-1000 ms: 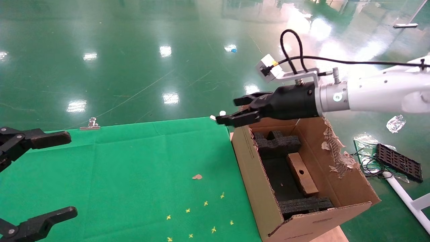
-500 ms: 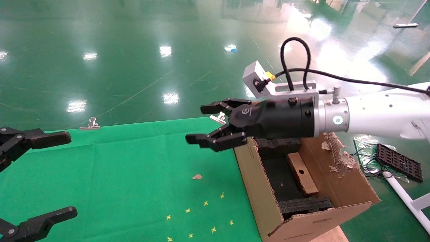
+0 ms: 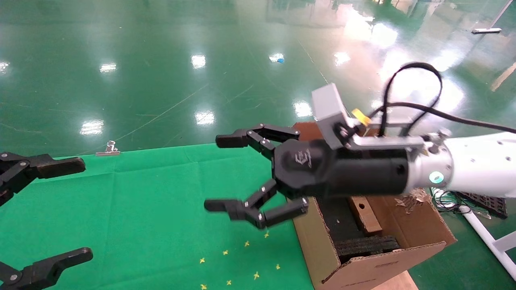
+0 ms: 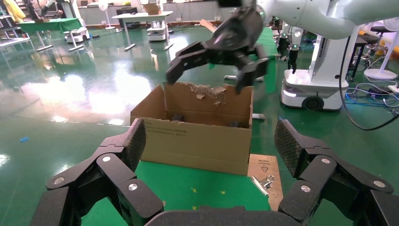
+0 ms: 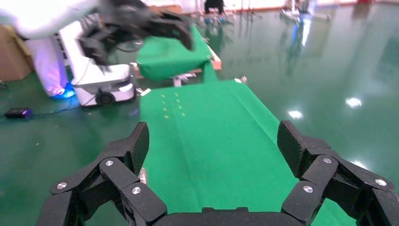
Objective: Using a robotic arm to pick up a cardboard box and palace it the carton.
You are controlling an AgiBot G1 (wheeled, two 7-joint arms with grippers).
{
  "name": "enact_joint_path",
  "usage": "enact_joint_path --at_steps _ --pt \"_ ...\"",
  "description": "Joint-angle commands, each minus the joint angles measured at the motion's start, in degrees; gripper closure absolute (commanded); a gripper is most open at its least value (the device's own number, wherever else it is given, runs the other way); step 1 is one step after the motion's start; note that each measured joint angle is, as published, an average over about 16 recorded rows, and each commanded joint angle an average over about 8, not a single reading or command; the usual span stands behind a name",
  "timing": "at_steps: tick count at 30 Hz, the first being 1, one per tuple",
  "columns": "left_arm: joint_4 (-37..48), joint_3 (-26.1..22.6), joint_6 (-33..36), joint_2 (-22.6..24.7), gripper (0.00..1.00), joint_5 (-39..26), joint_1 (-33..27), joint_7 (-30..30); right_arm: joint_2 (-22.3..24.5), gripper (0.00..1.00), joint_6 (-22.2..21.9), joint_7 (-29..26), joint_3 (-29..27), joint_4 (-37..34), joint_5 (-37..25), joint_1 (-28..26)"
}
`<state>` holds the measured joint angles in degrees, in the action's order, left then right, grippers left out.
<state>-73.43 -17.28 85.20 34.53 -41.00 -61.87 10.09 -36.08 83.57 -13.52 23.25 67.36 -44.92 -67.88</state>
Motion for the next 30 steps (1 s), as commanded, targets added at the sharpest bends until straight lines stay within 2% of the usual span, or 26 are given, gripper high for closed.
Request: enact_joint_path --at_steps 1,6,11,30 --pt "0.0 0.0 0.0 0.0 0.0 0.0 0.0 0.0 0.4 0.0 0.7 0.9 -2.5 2.1 1.0 2.2" --pt "0.0 0.0 0.0 0.0 0.0 0.0 0.0 0.0 1.0 0.0 2.1 2.7 -7.2 6.2 3.1 6.3" --pt "0.0 0.0 0.0 0.0 0.0 0.0 0.0 0.0 1.4 0.0 2.8 3.3 -9.3 8.0 4.0 8.2" --pt "0.0 0.0 0.0 0.0 0.0 0.0 0.0 0.0 1.2 0.0 2.2 2.9 -7.7 6.6 3.3 6.7"
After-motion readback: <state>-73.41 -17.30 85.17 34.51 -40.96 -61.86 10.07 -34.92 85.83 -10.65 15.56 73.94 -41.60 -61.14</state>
